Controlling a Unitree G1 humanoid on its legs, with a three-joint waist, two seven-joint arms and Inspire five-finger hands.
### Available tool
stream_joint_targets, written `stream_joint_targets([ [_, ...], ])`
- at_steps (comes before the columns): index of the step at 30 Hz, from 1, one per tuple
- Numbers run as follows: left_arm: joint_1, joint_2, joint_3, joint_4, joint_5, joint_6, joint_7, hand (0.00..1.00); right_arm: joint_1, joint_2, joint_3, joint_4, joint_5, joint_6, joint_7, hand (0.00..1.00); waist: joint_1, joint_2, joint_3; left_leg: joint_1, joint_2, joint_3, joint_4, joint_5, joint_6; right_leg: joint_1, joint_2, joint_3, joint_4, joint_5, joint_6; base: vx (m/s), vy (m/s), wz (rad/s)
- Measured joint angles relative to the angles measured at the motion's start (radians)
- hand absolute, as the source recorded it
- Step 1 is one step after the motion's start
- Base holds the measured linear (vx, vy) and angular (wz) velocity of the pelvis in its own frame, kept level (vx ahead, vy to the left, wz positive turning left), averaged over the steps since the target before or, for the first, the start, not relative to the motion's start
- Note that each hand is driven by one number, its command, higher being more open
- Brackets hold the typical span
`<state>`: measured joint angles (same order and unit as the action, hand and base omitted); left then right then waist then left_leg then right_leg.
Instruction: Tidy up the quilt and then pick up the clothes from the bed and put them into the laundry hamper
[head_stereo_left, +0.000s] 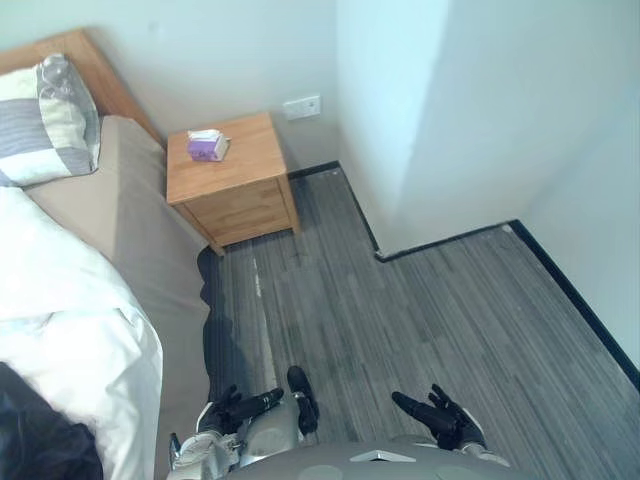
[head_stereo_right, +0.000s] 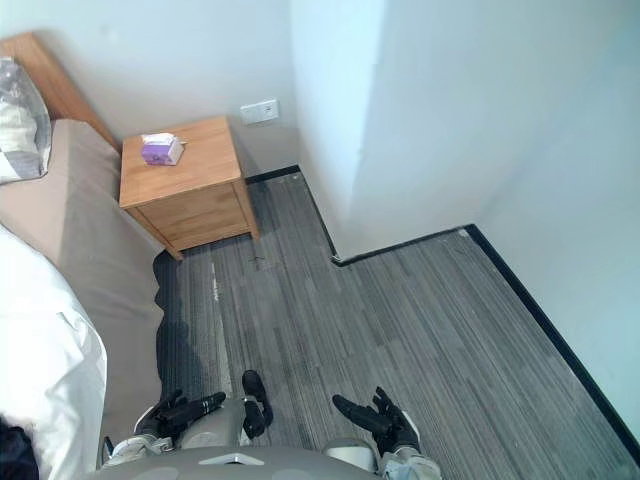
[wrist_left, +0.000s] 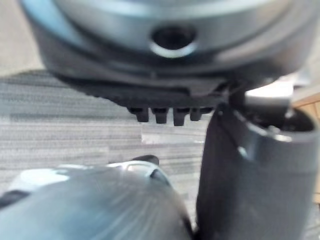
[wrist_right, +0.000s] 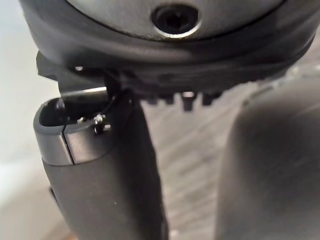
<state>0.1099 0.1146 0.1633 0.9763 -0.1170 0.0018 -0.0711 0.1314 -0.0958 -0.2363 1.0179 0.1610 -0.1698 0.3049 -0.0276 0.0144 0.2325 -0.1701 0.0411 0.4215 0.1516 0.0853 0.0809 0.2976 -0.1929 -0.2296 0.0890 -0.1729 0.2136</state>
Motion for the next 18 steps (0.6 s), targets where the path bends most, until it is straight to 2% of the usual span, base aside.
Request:
stream_joint_targets([
  [1, -0.003, 0.003, -0.001, 0.006, 0.000, 0.003, 0.004, 1.00, -0.007, 0.006, -0.001, 0.000, 0.001, -0.001, 0.003, 1.00, -0.001, -0.004, -0.002, 0.007, -0.021, -0.013, 0.002, -0.019, 0.012, -0.004, -0.015, -0.007, 0.038, 0.014, 0.017, 0.50, 0.266, 0.77],
  [2, -0.011, 0.006, -0.011, 0.020, 0.001, 0.005, 0.010, 1.00, -0.011, 0.012, -0.015, -0.002, 0.006, 0.001, 0.005, 1.00, -0.003, -0.007, -0.004, 0.043, -0.069, -0.060, -0.001, -0.060, 0.030, -0.037, -0.051, -0.018, 0.214, 0.034, 0.023, 0.48, 0.230, 0.93],
  [3, -0.015, 0.007, -0.014, 0.026, 0.001, 0.005, 0.012, 1.00, -0.012, 0.012, -0.026, -0.004, 0.007, 0.003, 0.005, 1.00, -0.004, -0.007, -0.004, 0.062, -0.086, -0.083, -0.007, -0.073, 0.033, -0.065, -0.067, -0.018, 0.314, 0.048, 0.010, 0.45, 0.195, 1.26],
  [4, -0.026, 0.011, -0.027, 0.041, 0.001, 0.008, 0.015, 1.00, -0.015, 0.012, -0.042, -0.013, 0.025, 0.012, 0.003, 1.00, -0.005, -0.006, -0.004, 0.107, -0.114, -0.130, -0.023, -0.091, 0.034, -0.132, -0.089, 0.003, 0.524, 0.062, -0.008, 0.43, 0.176, 0.98],
  [6, -0.027, 0.016, -0.062, 0.046, 0.003, 0.017, 0.023, 1.00, -0.036, 0.012, -0.058, -0.014, 0.054, 0.029, -0.010, 1.00, -0.004, 0.001, 0.000, 0.179, -0.130, -0.201, -0.045, -0.110, 0.025, -0.209, -0.061, 0.032, 0.700, -0.008, -0.032, 0.40, 0.087, 1.15],
  [7, -0.026, 0.016, -0.078, 0.051, 0.001, 0.022, 0.028, 1.00, -0.038, 0.012, -0.060, -0.014, 0.064, 0.028, -0.010, 1.00, -0.004, 0.011, 0.001, 0.216, -0.135, -0.235, -0.067, -0.112, 0.022, -0.236, -0.051, 0.021, 0.728, -0.031, -0.047, 0.38, 0.022, 1.14],
  [9, -0.021, 0.014, -0.089, 0.059, -0.026, 0.023, 0.039, 1.00, -0.054, 0.012, -0.067, -0.013, 0.094, 0.024, -0.007, 1.00, -0.004, 0.017, 0.003, 0.282, -0.137, -0.306, -0.102, -0.121, 0.010, -0.312, -0.034, -0.020, 0.695, -0.071, -0.089, 0.30, -0.037, 0.99],
  [11, -0.023, 0.011, -0.080, 0.062, -0.038, 0.020, 0.045, 1.00, -0.059, 0.016, -0.070, -0.014, 0.107, 0.017, -0.007, 1.00, -0.005, 0.021, 0.003, 0.302, -0.137, -0.379, -0.105, -0.139, 0.009, -0.378, -0.024, -0.022, 0.606, -0.082, -0.106, 0.30, -0.130, 1.12],
  [12, -0.021, -0.002, -0.046, 0.058, -0.038, 0.005, 0.049, 1.00, -0.054, 0.027, -0.075, -0.016, 0.142, 0.013, -0.011, 1.00, -0.005, 0.021, -0.001, 0.301, -0.134, -0.445, -0.086, -0.166, 0.003, -0.430, -0.013, 0.013, 0.524, -0.081, -0.106, 0.30, -0.210, 1.27],
  [15, -0.019, -0.037, 0.035, 0.049, -0.038, -0.021, 0.055, 1.00, -0.034, 0.039, -0.078, -0.020, 0.184, 0.014, -0.028, 1.00, -0.005, 0.026, -0.005, 0.297, -0.125, -0.561, -0.018, -0.221, 0.006, -0.471, 0.006, 0.115, 0.385, -0.068, -0.096, 0.26, -0.304, 1.34],
  [16, -0.007, -0.054, 0.070, 0.048, -0.048, -0.027, 0.058, 1.00, -0.031, 0.039, -0.076, -0.020, 0.195, 0.010, -0.032, 1.00, -0.005, 0.034, -0.009, 0.299, -0.111, -0.617, 0.024, -0.254, -0.003, -0.475, 0.025, 0.183, 0.318, -0.057, -0.097, 0.28, -0.423, 1.34],
  [17, 0.008, -0.069, 0.097, 0.047, -0.072, -0.033, 0.058, 1.00, -0.027, 0.038, -0.063, -0.020, 0.203, 0.005, -0.033, 1.00, -0.005, 0.042, -0.015, 0.298, -0.092, -0.670, 0.066, -0.294, -0.022, -0.474, 0.048, 0.241, 0.257, -0.019, -0.106, 0.28, -0.447, 1.35],
  [18, 0.017, -0.074, 0.112, 0.046, -0.080, -0.040, 0.056, 1.00, -0.025, 0.035, -0.048, -0.020, 0.203, 0.001, -0.035, 1.00, -0.005, 0.038, -0.020, 0.293, -0.086, -0.695, 0.090, -0.317, -0.037, -0.467, 0.058, 0.267, 0.218, 0.009, -0.105, 0.26, -0.496, 1.32],
])
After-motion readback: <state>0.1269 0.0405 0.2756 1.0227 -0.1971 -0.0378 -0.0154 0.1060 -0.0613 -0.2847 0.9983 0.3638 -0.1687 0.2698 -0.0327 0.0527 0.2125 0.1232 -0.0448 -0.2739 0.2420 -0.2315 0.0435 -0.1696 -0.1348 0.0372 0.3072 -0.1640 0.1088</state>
